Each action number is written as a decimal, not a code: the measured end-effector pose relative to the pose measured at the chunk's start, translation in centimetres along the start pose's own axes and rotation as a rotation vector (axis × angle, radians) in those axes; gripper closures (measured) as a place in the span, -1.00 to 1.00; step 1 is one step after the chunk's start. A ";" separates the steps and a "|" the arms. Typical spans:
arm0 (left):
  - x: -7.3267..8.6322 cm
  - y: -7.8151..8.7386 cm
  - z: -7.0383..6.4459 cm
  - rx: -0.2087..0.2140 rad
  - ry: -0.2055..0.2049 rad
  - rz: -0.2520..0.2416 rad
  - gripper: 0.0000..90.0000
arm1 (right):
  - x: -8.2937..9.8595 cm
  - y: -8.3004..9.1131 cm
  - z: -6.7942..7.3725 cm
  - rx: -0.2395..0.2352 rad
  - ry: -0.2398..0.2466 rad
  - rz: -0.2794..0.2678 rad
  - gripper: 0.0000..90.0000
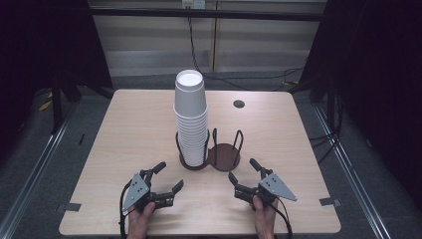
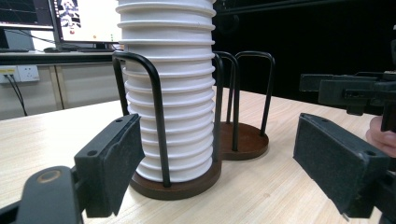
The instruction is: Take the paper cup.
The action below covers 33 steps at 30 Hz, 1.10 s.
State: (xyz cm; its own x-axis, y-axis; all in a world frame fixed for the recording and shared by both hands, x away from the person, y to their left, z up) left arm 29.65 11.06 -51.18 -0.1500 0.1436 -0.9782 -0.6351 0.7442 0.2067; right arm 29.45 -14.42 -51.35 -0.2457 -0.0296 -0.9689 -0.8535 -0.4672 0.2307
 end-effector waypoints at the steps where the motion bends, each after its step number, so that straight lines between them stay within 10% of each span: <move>1: 0.0 0.0 0.0 0.000 0.000 0.000 -0.65 | 0.0 0.0 0.0 0.000 0.000 0.000 -0.72; 19: 0.0 0.0 0.0 -0.001 0.000 0.001 -0.65 | 0.4 -0.9 0.3 0.010 -0.008 0.120 -0.48; 33: 0.0 0.0 0.0 -0.001 0.001 0.000 -0.65 | -0.7 -0.3 2.0 -0.165 0.036 0.148 -0.53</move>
State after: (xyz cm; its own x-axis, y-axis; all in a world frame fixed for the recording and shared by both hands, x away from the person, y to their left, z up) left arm 29.67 11.06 -51.17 -0.1509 0.1433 -0.9781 -0.6357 0.7437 0.2070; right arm 28.94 -12.55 -50.57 -0.3439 -0.1386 -0.9287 -0.7217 -0.5938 0.3559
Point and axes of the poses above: each handheld gripper's, and its own axes: y roughly backward along the jaws, x roughly out of its underside, z roughly to its left, the point moved 8 cm from there along -y, roughly forward along the jaws, and after that the axes turned 11 degrees about z, right-handed, at the moved point
